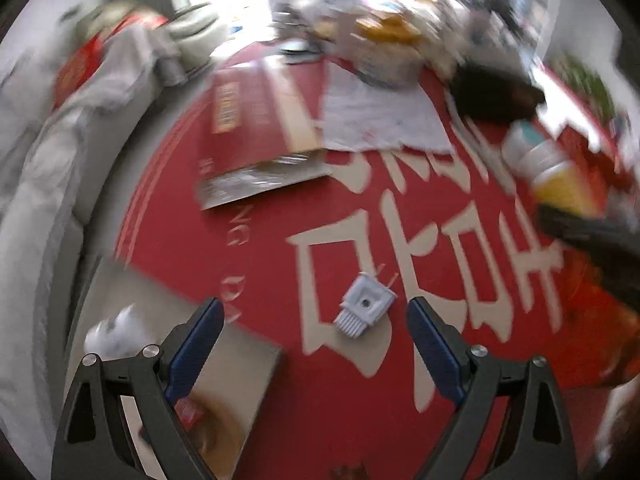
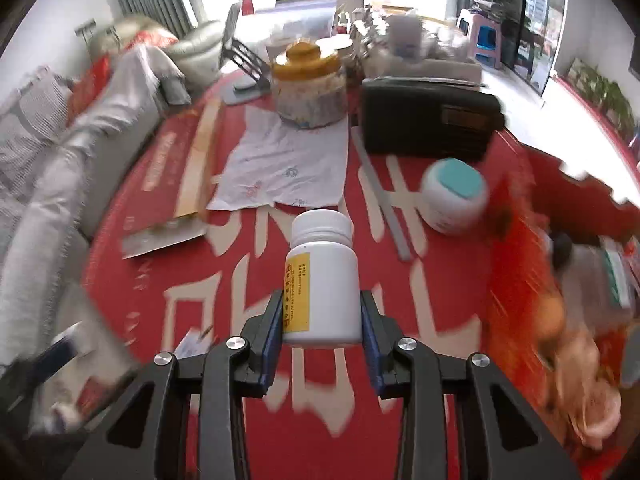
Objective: Organize rigid objects
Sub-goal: 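Grasp the small yellow-labelled bottle with the right gripper while the left grasps the white plug, then carry the white plug with the left gripper while the right carries the yellow-labelled bottle to the white box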
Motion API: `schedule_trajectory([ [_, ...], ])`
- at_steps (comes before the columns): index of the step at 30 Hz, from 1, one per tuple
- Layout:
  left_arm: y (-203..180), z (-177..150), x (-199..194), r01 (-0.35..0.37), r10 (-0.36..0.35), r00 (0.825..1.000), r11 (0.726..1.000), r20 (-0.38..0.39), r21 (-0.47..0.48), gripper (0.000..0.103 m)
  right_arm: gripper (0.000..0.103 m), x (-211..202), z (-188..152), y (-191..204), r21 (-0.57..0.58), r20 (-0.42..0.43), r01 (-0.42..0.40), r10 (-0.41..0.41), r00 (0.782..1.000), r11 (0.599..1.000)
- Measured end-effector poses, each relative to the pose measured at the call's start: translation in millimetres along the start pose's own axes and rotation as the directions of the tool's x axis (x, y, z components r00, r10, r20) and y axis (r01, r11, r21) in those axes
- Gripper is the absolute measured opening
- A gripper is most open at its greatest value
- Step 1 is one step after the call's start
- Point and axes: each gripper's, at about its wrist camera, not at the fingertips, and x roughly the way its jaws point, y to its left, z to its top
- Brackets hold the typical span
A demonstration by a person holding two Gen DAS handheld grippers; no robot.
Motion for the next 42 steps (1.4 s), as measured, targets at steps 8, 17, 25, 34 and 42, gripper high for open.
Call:
schedule_trajectory([
  [8, -31, 2, 46, 0.04, -0.034, 0.999, 0.977, -0.031, 0.212, 0.095, 0.037, -44, -41, -16, 0.077, -0.032, -0.122, 0.125, 0.992, 0.99],
  [17, -15, 10, 51, 0.168, -0.155, 0.979, 0.981, -0.132, 0.1, 0.041, 0.037, -67, -56, -9, 0.094, -0.043, -0.18, 0.184, 0.982, 0.979],
  [25, -8, -19, -8, 0.208, -0.21, 0.975, 0.977, -0.076, -0.038, 0.041, 0.037, -96, -80, -8, 0.047, -0.029, -0.122, 0.124, 0.992, 0.991],
  [34, -14, -98, -122, 0.153, -0.151, 0.988, 0.984, 0.026, -0.093, 0.041, 0.037, -120, -144, -9, 0.018, -0.089, -0.08, 0.081, 0.993, 0.997],
  [42, -27, -193, -166, 0.067, -0.062, 0.997, 0.985, 0.037, -0.159, 0.041, 0.037, -140, -213, 1, 0.025, -0.128, -0.116, 0.118, 0.985, 0.993],
])
